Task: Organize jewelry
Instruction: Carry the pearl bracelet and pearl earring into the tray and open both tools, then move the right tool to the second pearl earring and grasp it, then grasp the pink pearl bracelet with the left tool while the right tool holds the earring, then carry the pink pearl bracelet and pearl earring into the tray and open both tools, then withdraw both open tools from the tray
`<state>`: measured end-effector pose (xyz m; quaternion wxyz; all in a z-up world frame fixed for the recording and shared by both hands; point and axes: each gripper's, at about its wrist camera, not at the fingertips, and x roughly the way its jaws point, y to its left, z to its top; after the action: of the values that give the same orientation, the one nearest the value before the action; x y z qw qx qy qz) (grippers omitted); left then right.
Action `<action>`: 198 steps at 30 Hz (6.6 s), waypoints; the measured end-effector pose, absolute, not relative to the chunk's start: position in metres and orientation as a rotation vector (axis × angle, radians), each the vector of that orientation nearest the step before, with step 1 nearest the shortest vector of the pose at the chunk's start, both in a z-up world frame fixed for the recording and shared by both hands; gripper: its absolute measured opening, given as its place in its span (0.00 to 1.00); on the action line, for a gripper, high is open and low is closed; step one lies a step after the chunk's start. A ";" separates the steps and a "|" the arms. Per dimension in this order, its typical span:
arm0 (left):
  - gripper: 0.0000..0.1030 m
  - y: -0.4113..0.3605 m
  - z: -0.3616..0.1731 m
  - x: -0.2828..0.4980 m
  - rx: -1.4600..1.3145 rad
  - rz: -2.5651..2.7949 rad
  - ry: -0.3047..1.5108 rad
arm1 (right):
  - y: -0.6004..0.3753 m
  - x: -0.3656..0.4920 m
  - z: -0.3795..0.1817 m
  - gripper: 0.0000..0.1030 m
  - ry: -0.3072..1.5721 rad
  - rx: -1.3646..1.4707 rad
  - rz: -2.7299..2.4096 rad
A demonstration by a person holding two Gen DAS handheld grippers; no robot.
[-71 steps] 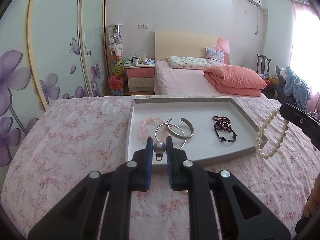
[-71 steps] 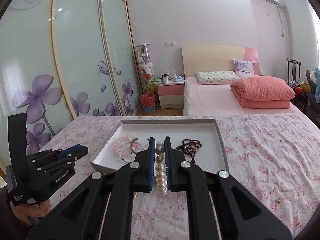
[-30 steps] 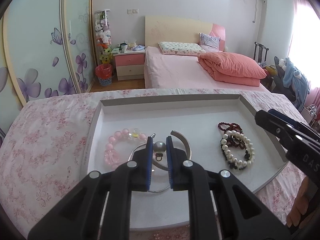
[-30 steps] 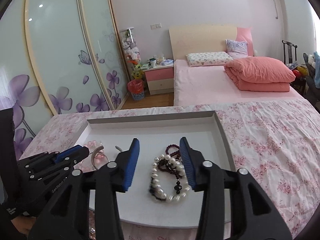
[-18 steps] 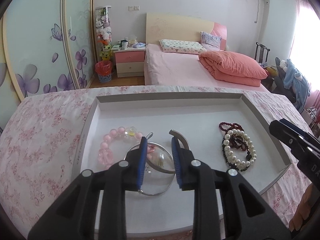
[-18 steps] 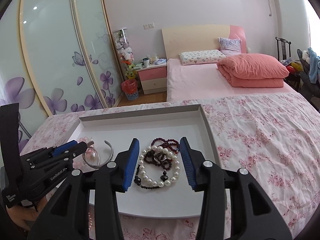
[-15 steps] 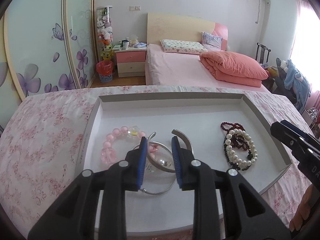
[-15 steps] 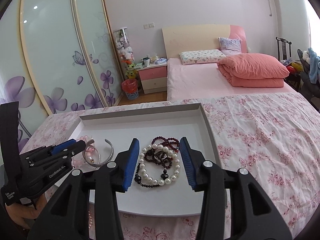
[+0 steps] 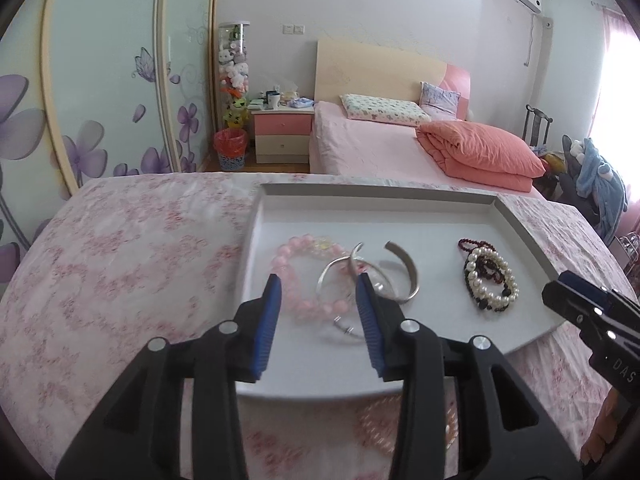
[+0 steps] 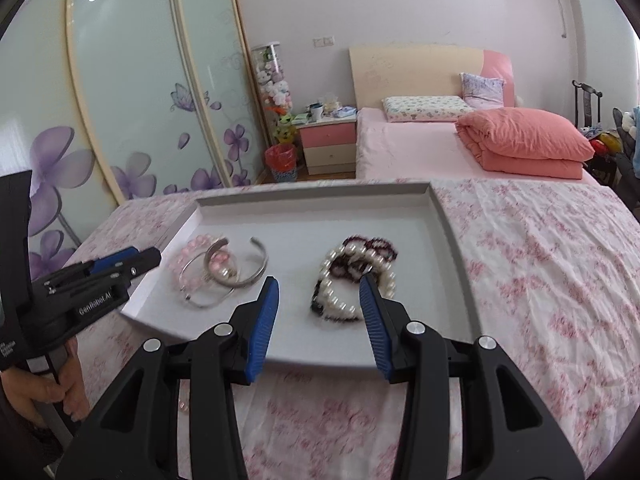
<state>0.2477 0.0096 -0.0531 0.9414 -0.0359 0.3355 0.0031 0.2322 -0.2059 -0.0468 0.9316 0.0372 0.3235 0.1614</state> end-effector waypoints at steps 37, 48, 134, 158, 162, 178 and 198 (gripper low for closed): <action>0.51 0.076 -0.079 0.194 -0.115 0.115 0.759 | -0.112 0.192 -0.088 0.14 0.871 -0.170 0.487; 0.51 0.052 -0.083 0.195 -0.112 0.040 0.807 | -0.173 0.197 -0.078 0.14 0.844 -0.087 0.327; 0.06 -0.016 -0.006 0.164 -0.093 -0.136 0.588 | -0.197 0.166 0.004 0.14 0.492 0.024 0.334; 0.06 -0.025 -0.020 0.261 -0.112 -0.140 0.617 | -0.195 0.270 -0.025 0.14 0.562 0.101 0.291; 0.06 -0.027 -0.027 0.271 -0.112 -0.140 0.633 | -0.196 0.276 -0.031 0.14 0.583 0.114 0.288; 0.22 -0.010 -0.038 0.273 -0.171 -0.103 0.669 | -0.208 0.275 -0.038 0.27 0.630 0.156 0.267; 0.80 0.019 -0.015 0.161 -0.131 -0.069 0.568 | -0.216 0.175 -0.005 0.72 0.557 0.113 0.260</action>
<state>0.1614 0.0191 -0.0154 0.9572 -0.0646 0.2800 -0.0339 0.1749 -0.2156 -0.0053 0.9516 0.0554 0.2739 0.1281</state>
